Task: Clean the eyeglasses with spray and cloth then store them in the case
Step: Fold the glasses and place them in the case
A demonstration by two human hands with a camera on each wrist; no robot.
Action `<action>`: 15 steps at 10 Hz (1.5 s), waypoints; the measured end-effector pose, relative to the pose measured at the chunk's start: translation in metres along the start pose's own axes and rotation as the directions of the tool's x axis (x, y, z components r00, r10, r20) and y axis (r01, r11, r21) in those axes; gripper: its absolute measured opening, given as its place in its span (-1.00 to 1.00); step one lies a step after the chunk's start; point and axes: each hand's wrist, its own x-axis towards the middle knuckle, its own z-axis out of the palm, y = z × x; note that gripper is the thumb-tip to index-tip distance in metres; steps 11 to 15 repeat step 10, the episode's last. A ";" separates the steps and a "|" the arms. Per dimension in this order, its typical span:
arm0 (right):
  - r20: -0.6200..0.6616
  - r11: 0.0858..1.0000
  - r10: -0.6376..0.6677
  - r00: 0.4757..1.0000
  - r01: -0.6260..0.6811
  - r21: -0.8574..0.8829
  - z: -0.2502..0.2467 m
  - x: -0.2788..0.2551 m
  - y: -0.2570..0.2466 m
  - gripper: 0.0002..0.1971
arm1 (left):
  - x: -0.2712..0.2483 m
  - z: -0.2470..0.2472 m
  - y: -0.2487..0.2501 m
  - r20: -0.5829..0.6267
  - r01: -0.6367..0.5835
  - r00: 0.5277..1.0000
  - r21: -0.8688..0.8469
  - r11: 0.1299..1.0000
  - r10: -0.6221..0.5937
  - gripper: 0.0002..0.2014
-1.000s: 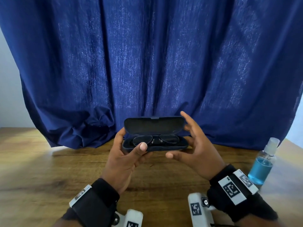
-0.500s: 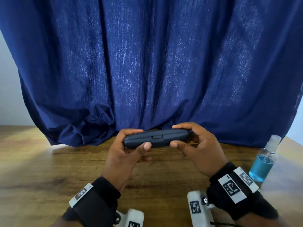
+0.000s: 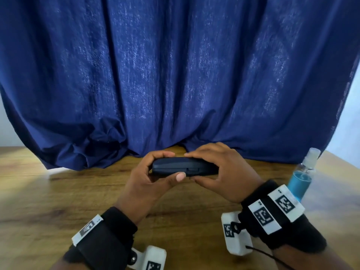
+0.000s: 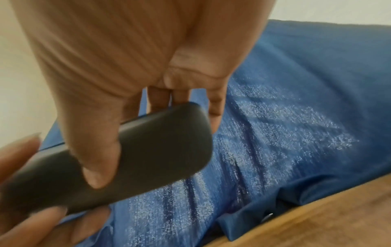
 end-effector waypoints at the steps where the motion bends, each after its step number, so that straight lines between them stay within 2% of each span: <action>1: 0.024 0.989 0.101 0.995 -0.098 -0.114 0.001 -0.002 0.014 -0.46 | 0.000 0.004 -0.006 0.083 0.126 0.989 -0.068 0.990 -0.120 -0.31; 2: 0.067 0.960 0.261 0.963 -0.252 -0.119 0.001 -0.005 0.042 -0.42 | 0.002 0.002 -0.010 0.070 0.183 0.981 -0.071 0.981 -0.178 -0.30; 3: 0.069 0.925 0.365 0.928 -0.354 -0.137 0.002 -0.008 0.064 -0.32 | 0.003 -0.002 -0.012 0.053 0.180 0.983 -0.027 0.983 -0.178 -0.39; 4: 0.086 0.877 0.473 0.877 -0.460 -0.136 0.000 -0.008 0.073 -0.37 | 0.004 -0.002 -0.014 0.032 0.196 0.980 -0.006 0.981 -0.196 -0.47; 6: 0.075 0.776 0.620 0.781 -0.597 -0.203 0.000 -0.011 0.083 -0.46 | 0.003 -0.005 -0.016 0.024 0.221 0.975 0.014 0.975 -0.222 -0.54; 7: 0.082 0.755 0.647 0.758 -0.622 -0.208 0.000 -0.012 0.086 -0.43 | 0.003 -0.005 -0.015 0.022 0.231 0.973 0.003 0.973 -0.231 -0.57; 9: 0.138 0.764 0.644 0.752 -0.626 -0.156 0.000 -0.009 0.080 -0.40 | 0.003 -0.003 -0.011 0.012 0.261 0.965 0.003 0.965 -0.261 -0.62; 10: 0.095 0.754 0.657 0.748 -0.651 -0.088 0.000 -0.008 0.078 -0.46 | 0.003 -0.005 -0.010 -0.003 0.261 0.965 -0.003 0.965 -0.261 -0.69; 15: 0.095 0.754 0.657 0.748 -0.651 -0.088 0.000 -0.008 0.078 -0.46 | 0.003 -0.005 -0.010 -0.003 0.261 0.965 -0.003 0.965 -0.261 -0.69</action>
